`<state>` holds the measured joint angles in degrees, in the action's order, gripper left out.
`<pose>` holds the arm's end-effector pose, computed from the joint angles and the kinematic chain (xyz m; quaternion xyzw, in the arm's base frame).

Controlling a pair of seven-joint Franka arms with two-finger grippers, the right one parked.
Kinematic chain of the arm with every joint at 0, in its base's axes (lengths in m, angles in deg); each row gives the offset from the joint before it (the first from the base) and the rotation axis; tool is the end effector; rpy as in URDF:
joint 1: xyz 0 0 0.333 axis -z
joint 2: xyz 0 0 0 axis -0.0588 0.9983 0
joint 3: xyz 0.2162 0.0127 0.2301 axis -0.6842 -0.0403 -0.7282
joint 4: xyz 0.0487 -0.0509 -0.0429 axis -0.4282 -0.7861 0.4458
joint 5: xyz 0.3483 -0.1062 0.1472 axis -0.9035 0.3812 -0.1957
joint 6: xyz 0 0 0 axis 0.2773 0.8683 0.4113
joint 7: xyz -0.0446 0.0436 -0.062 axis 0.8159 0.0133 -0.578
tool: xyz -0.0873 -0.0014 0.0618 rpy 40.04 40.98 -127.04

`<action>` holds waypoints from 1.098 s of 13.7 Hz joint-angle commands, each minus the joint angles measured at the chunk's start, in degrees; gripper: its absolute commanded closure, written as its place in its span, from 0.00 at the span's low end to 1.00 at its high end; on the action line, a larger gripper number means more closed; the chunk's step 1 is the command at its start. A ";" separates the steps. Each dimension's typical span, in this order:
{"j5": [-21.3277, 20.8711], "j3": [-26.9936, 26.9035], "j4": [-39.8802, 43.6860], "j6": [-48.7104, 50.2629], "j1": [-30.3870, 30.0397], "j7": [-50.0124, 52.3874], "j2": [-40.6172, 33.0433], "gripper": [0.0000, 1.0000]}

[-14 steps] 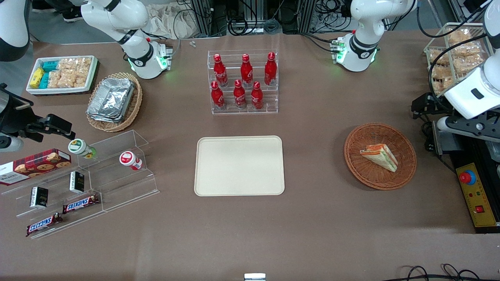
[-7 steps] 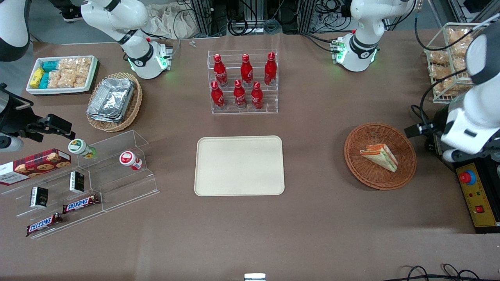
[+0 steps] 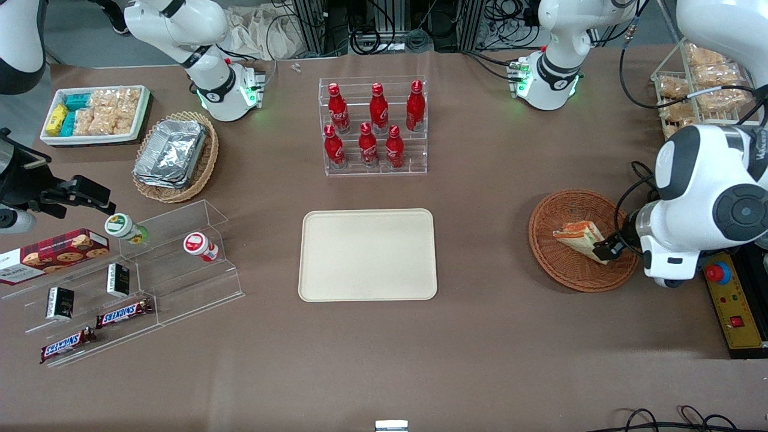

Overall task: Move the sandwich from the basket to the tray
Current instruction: 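Move the left gripper over the wicker basket toward the sandwich, then lower the left gripper and close it on the wrapped sandwich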

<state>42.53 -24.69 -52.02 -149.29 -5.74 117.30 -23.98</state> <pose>0.6223 -0.0422 0.4094 -0.9269 -0.3510 0.0971 0.0902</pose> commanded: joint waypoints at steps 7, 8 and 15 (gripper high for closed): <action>5.88 -0.33 -21.28 -19.42 -4.77 3.63 -6.54 0.00; 7.10 -0.33 -23.56 -22.06 -5.03 3.55 -7.07 0.00; 9.22 -0.33 -32.46 -32.45 -6.79 3.55 -6.90 0.00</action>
<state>51.53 -25.44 -81.59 -179.44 -12.15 120.07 -28.63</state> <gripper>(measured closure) 0.000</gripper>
